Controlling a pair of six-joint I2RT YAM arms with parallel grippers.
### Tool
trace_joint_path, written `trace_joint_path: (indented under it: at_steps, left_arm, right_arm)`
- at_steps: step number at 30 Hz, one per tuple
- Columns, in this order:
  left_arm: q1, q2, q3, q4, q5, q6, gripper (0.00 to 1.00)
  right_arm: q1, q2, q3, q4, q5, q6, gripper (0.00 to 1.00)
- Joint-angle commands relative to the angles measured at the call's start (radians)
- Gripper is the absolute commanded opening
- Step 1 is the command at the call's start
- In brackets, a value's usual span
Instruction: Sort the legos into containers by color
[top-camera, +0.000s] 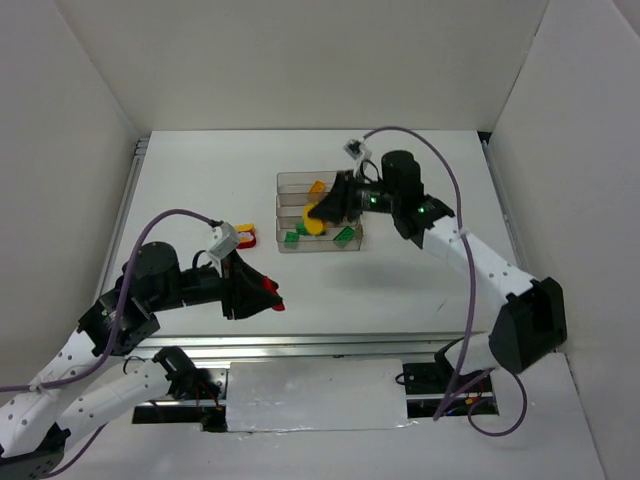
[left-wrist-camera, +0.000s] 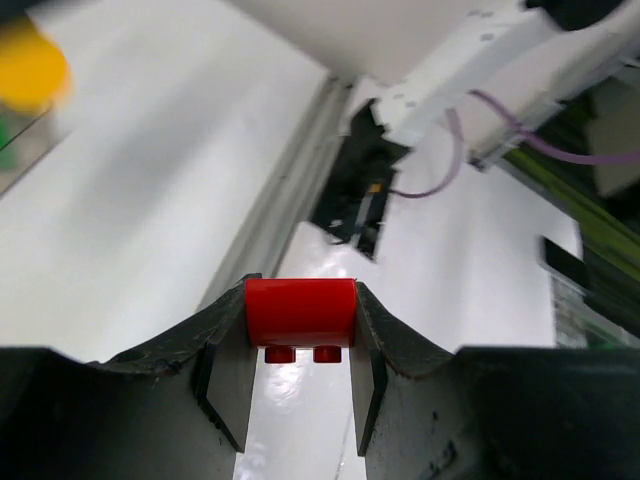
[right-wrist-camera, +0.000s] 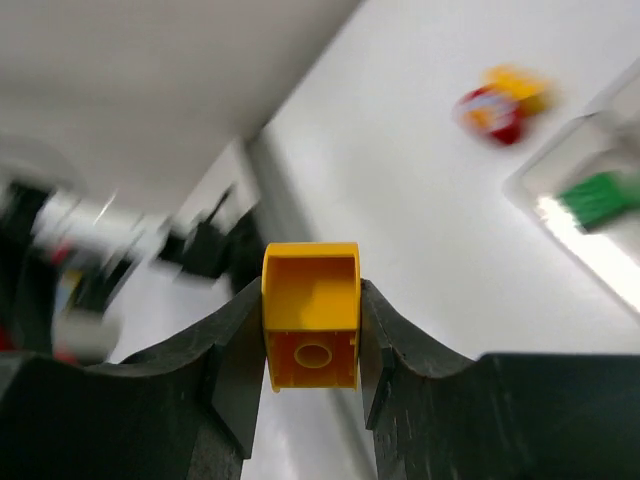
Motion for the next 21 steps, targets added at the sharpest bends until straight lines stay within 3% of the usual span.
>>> trace_joint_path:
  at_steps: [1, 4, 7, 11, 14, 21]
  left_arm:
    - [-0.001, 0.003, 0.046, -0.155, -0.254, 0.041, 0.00]
    - [-0.001, -0.009, 0.024, -0.225, -0.471, 0.020, 0.00]
    - [-0.001, -0.046, 0.016, -0.245, -0.554, -0.011, 0.00]
    - [0.001, -0.089, 0.000, -0.233, -0.571, -0.019, 0.00]
    - [0.001, -0.078, -0.006, -0.231, -0.542, -0.016, 0.00]
    - [0.001, -0.032, -0.005, -0.231, -0.482, -0.002, 0.00]
  right_arm:
    - [-0.013, 0.142, 0.232, -0.164, 0.526, -0.007, 0.00]
    - [-0.015, 0.334, 0.413, -0.277, 0.903, 0.077, 0.00]
    - [-0.018, 0.503, 0.579, -0.330, 1.114, 0.132, 0.00]
    - [-0.018, 0.672, 0.749, -0.353, 1.242, 0.180, 0.00]
    - [-0.018, 0.724, 0.773, -0.310, 1.293, 0.180, 0.00]
    - [-0.018, 0.864, 0.900, -0.339, 1.279, 0.131, 0.05]
